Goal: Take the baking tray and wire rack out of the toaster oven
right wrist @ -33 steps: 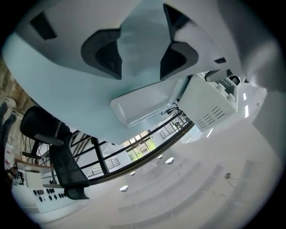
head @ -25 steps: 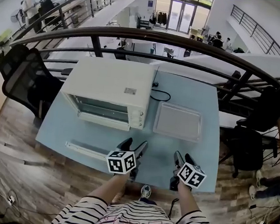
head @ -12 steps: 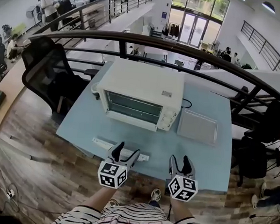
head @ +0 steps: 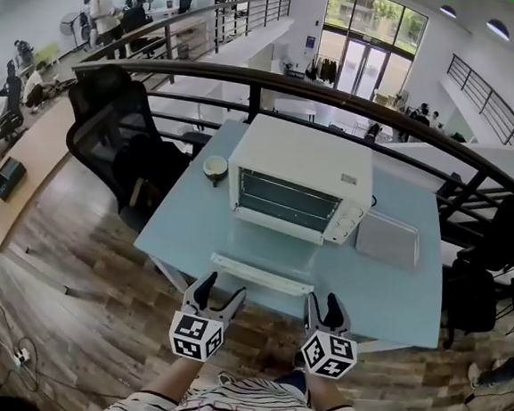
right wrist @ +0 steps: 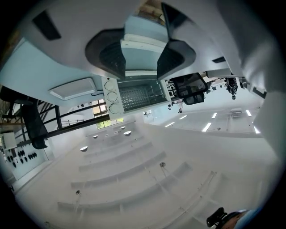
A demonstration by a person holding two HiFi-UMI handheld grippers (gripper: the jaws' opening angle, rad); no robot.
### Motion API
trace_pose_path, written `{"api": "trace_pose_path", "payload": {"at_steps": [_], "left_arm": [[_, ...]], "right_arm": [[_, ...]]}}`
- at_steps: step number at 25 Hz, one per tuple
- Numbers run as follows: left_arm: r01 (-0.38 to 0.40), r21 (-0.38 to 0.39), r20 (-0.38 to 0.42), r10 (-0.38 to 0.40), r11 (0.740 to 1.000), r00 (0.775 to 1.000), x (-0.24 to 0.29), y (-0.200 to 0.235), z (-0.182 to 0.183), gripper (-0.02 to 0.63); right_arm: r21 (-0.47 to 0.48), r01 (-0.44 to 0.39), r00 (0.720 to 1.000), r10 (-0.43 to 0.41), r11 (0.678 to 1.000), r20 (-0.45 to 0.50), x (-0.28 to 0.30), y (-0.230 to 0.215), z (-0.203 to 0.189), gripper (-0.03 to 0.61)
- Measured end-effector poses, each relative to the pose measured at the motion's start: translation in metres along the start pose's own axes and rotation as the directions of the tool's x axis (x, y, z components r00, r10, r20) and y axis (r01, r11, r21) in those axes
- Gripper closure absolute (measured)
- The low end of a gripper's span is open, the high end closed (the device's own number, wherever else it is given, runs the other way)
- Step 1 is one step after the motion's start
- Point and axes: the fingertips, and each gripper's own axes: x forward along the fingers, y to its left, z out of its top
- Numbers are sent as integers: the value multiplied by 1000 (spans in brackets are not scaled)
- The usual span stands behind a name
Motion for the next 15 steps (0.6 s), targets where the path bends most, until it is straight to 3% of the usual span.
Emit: {"api": "trace_pose_path", "payload": {"at_steps": [8,15], "left_arm": [[-36,9,8,36,999,999,-41,46,-2,291],[-21,-16,4,21,1000,1000,-27,54,-7,295]], "right_arm": [[-10,0,999,0,1000,-32,-1,47,-18,347],[2,9,1000,-9,1000,-30,17,47,-14,347]]}}
